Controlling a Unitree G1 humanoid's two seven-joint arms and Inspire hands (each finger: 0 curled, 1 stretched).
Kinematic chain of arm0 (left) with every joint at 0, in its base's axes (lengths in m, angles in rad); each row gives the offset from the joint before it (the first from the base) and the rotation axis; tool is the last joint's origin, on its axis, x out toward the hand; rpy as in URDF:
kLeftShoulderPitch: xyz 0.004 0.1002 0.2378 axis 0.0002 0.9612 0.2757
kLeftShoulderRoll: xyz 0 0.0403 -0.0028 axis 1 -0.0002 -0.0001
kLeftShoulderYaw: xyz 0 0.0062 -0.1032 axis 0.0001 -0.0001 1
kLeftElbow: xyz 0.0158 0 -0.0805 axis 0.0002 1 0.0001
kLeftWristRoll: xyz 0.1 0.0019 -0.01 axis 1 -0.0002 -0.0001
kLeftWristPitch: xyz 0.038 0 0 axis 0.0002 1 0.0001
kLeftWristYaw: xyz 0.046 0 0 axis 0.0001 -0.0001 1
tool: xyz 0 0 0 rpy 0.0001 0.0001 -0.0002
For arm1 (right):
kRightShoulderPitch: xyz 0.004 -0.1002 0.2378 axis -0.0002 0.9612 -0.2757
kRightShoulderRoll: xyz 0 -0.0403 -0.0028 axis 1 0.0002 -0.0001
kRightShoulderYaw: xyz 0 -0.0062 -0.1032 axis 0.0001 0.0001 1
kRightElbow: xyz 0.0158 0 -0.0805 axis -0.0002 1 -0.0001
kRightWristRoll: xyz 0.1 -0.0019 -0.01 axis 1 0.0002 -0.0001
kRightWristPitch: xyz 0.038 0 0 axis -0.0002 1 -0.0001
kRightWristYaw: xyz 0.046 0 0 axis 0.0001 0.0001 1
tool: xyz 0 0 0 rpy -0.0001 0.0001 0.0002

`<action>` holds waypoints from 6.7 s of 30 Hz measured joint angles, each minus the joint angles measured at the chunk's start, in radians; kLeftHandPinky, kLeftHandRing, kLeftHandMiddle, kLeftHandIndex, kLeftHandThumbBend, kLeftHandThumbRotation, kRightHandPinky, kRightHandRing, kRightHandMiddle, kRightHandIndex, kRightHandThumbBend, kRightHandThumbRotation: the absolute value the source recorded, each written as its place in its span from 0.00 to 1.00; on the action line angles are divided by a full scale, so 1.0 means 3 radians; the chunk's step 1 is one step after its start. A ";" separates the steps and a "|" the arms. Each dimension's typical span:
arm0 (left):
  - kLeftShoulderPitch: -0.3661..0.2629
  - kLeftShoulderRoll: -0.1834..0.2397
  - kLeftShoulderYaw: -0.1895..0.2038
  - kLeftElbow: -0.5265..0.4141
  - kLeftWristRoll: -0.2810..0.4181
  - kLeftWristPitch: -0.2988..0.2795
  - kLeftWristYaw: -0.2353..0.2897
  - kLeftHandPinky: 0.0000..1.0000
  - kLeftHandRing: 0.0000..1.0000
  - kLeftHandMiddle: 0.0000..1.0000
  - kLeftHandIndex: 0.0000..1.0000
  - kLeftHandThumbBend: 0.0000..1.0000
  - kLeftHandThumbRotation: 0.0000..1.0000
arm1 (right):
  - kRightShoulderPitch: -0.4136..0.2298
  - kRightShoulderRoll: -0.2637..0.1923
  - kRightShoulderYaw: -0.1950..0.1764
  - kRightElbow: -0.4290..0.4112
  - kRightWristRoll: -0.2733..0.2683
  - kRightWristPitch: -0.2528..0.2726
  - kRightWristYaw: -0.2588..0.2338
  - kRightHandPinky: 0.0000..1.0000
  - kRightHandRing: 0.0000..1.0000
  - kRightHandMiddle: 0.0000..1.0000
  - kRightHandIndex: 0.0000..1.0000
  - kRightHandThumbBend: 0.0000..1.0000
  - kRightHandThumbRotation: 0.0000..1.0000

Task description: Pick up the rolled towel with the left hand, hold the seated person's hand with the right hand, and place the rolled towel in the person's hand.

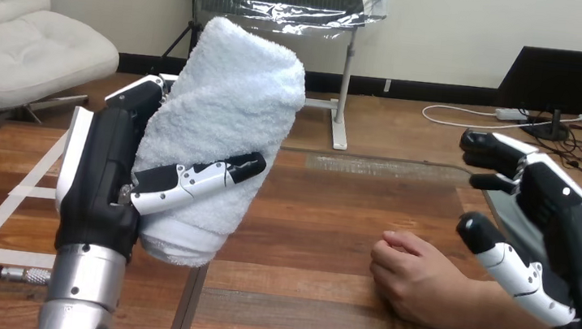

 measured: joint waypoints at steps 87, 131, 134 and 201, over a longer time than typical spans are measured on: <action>0.0017 -0.0152 0.0022 0.0147 -0.0004 -0.0264 0.0048 0.19 0.24 0.30 0.36 0.49 0.00 | -0.0254 -0.1690 -0.0197 0.0793 -0.0859 0.0410 0.0829 0.97 0.91 0.92 0.92 1.00 0.41; 0.0017 -0.0152 0.0031 0.0150 -0.0060 -0.0264 0.0048 0.18 0.24 0.30 0.36 0.49 0.00 | -0.0443 -0.1714 0.0140 0.1049 -0.1617 0.0508 0.0616 0.81 0.80 0.82 0.82 1.00 0.13; 0.0017 -0.0152 0.0032 0.0150 -0.0061 -0.0264 0.0048 0.18 0.24 0.30 0.36 0.49 0.00 | -0.0462 -0.1714 0.0189 0.1071 -0.1724 0.0508 0.0535 0.79 0.79 0.81 0.81 1.00 0.12; 0.0055 -0.0127 0.0043 0.0150 -0.0073 -0.0264 0.0040 0.18 0.24 0.30 0.36 0.48 0.00 | -0.1285 -0.1677 0.1279 0.1993 -0.2683 0.1088 -0.0516 0.70 0.74 0.75 0.75 1.00 0.13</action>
